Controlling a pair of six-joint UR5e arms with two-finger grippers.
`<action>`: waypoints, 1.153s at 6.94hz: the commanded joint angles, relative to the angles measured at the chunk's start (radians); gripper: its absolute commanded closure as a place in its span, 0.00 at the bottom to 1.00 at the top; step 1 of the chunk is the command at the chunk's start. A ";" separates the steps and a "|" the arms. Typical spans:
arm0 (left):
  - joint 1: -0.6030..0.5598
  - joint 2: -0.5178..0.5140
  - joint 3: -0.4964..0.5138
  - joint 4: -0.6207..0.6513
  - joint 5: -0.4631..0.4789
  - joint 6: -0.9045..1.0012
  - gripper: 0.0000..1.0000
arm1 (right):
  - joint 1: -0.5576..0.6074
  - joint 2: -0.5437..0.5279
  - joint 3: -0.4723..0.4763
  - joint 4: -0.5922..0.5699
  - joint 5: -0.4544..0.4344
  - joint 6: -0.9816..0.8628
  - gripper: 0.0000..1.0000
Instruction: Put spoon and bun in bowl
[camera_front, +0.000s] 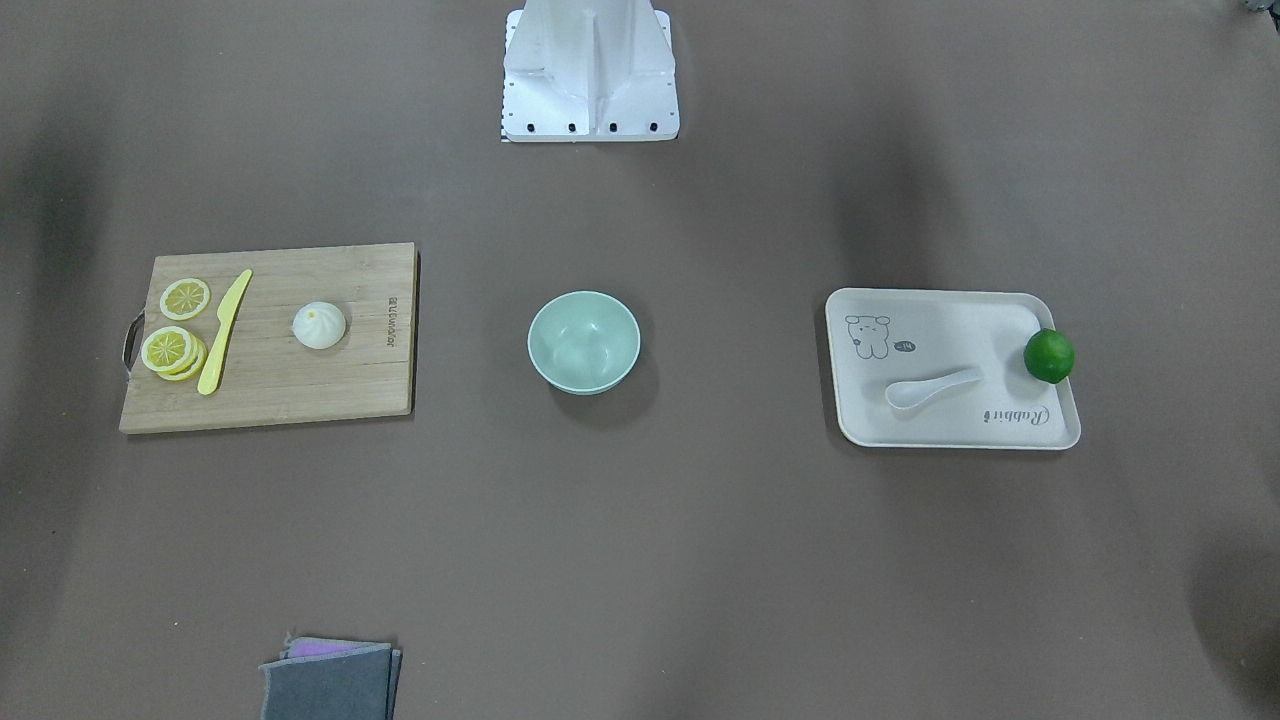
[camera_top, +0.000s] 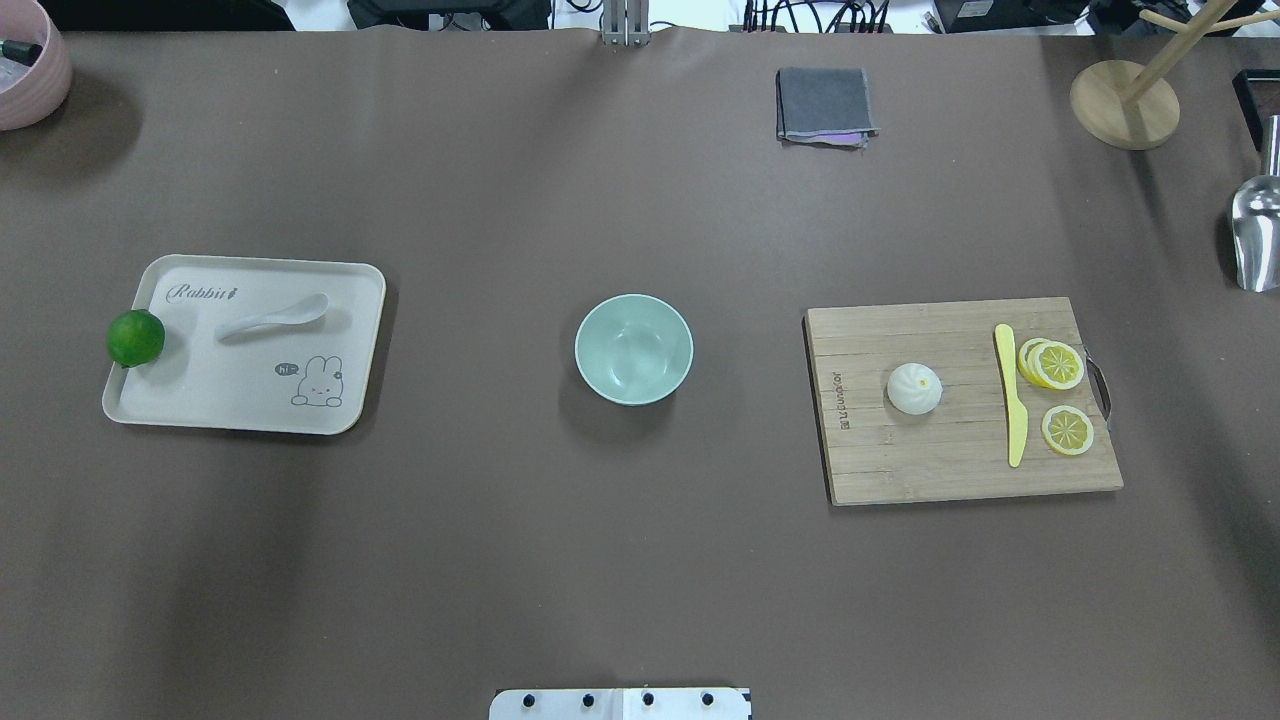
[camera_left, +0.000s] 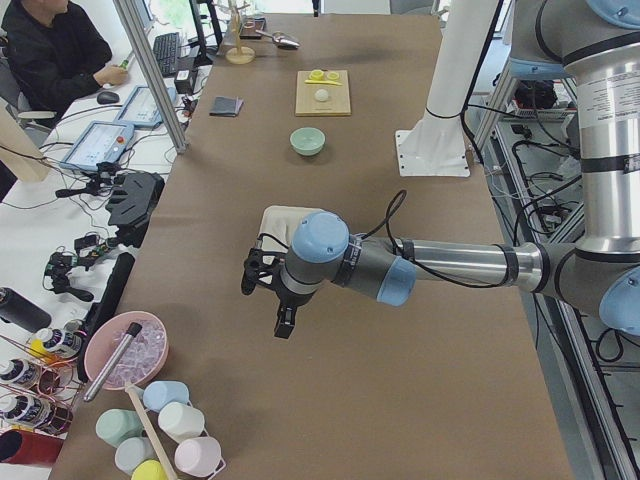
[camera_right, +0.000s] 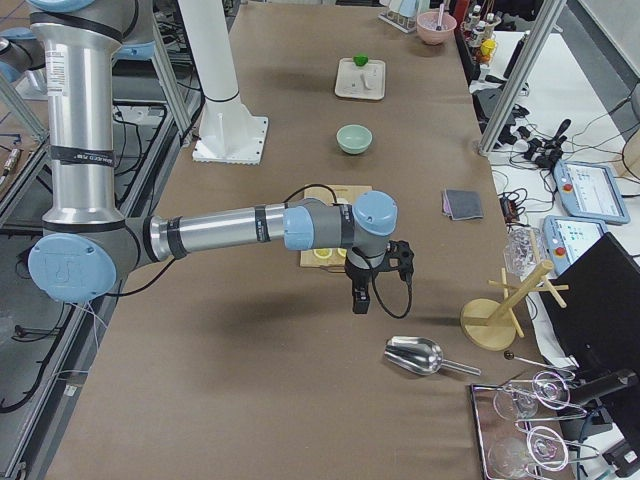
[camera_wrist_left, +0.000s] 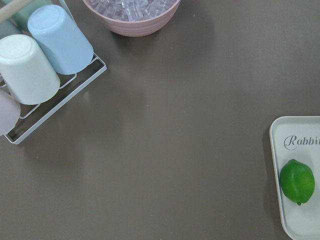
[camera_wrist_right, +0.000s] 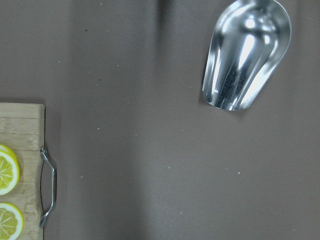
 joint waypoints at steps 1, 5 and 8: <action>0.024 -0.009 -0.038 -0.010 -0.013 0.002 0.02 | 0.000 0.002 0.001 0.000 0.002 0.003 0.00; 0.232 -0.163 0.017 -0.275 -0.087 0.009 0.02 | -0.002 0.034 0.009 0.000 0.009 0.000 0.00; 0.526 -0.288 0.058 -0.319 -0.078 0.011 0.02 | -0.040 0.088 0.017 0.000 0.014 -0.001 0.00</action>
